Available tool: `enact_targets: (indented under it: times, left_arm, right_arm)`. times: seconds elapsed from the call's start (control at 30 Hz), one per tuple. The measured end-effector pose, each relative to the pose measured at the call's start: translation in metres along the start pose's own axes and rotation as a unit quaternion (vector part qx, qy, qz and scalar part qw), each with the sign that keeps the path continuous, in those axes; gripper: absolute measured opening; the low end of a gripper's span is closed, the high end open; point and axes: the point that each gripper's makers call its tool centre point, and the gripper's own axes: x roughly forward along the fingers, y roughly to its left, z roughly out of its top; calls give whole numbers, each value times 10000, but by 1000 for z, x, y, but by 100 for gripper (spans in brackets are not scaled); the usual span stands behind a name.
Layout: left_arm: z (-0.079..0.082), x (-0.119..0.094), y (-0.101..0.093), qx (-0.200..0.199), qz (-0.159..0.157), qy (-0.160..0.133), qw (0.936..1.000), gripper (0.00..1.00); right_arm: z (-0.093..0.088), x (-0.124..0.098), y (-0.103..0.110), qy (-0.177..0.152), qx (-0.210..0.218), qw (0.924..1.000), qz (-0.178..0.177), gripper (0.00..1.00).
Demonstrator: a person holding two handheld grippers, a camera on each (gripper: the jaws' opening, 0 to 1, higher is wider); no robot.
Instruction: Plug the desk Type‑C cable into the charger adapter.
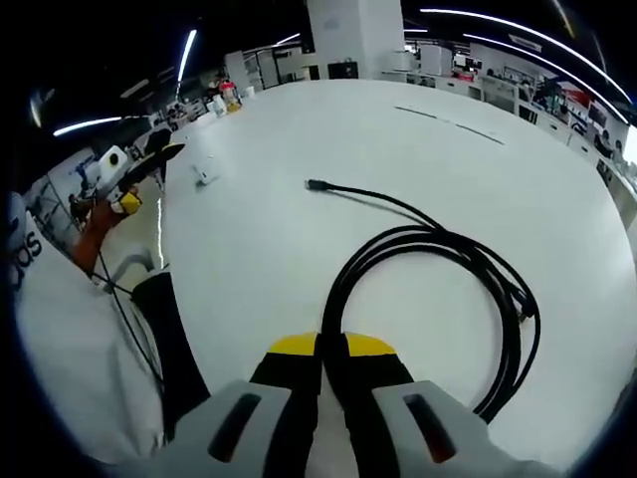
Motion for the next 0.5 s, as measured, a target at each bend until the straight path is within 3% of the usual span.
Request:
enact_targets:
  times: [0.5]
  left_arm:
    - [-2,0,-3,33,-29,66,10000,99]
  right_arm:
    - [-10,-4,31,-148,153,9995,248,6]
